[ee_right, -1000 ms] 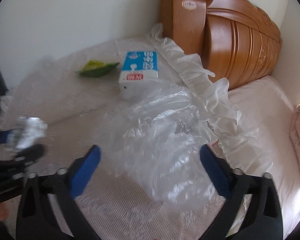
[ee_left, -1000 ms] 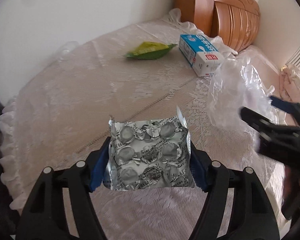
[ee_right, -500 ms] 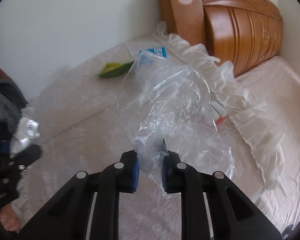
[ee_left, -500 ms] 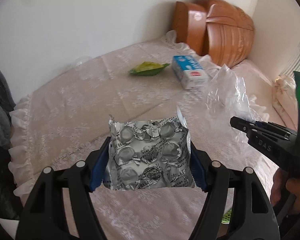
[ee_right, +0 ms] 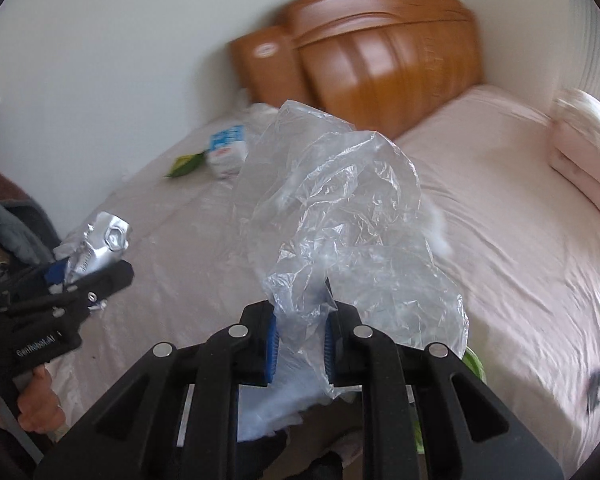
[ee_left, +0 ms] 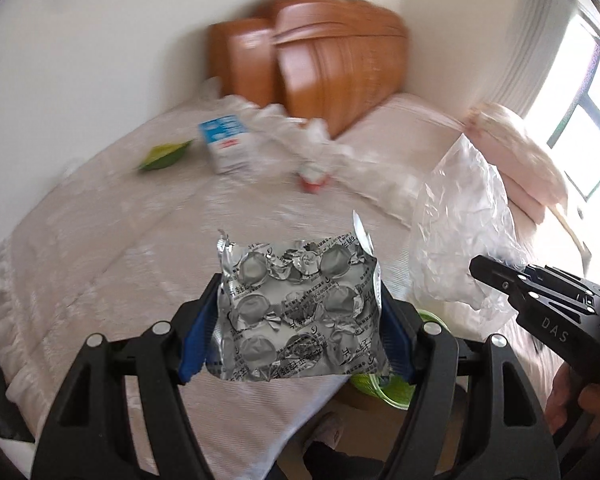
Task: Collect trash
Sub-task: 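Carry the foil and plastic wrap over the wastebasket and release both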
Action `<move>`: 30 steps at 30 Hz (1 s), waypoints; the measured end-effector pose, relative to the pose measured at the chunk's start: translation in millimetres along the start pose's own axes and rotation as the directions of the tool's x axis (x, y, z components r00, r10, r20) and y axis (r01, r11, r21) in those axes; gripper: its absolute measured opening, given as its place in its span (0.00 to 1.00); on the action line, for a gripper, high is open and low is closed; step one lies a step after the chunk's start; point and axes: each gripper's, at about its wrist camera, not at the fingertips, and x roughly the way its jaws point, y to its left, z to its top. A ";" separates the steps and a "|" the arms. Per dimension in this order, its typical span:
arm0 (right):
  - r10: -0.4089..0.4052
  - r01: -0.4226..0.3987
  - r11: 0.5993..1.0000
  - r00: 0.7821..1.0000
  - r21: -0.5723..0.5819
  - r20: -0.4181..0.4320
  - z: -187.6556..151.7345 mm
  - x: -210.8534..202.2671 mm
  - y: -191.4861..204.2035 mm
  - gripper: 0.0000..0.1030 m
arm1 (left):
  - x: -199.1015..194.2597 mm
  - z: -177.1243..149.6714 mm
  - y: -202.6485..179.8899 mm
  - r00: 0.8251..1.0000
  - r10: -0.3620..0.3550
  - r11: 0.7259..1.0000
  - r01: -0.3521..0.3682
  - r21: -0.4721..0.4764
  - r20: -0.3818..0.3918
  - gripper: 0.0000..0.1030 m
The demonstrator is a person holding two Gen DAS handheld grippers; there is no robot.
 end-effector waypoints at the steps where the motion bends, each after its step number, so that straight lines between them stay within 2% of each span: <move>1: -0.014 0.014 1.000 1.000 0.015 0.004 -4.1 -4.2 -6.6 0.18 | -0.8 -0.8 -6.1 1.000 -0.006 1.000 0.006 0.016 0.001 0.66; 5: -0.040 0.039 0.996 0.999 0.078 0.013 -15.1 -16.2 -29.3 0.18 | -5.0 -5.4 -40.6 0.999 -0.046 0.994 0.045 0.097 0.002 0.66; 16: -0.106 0.098 0.982 0.994 0.165 0.039 -40.7 -45.4 -77.7 0.19 | 0.7 -13.0 -105.1 0.994 -0.106 0.968 0.111 0.225 -0.033 0.66; 24: -0.202 0.187 0.952 0.979 0.243 0.035 -69.7 -78.5 -144.3 0.19 | 32.4 -29.4 -190.1 0.977 -0.174 0.919 0.206 0.336 -0.125 0.66; 30: -0.259 0.245 0.921 0.966 0.302 0.005 -94.2 -97.4 -198.5 0.19 | 54.3 -46.3 -249.1 0.959 -0.206 0.883 0.268 0.385 -0.193 0.66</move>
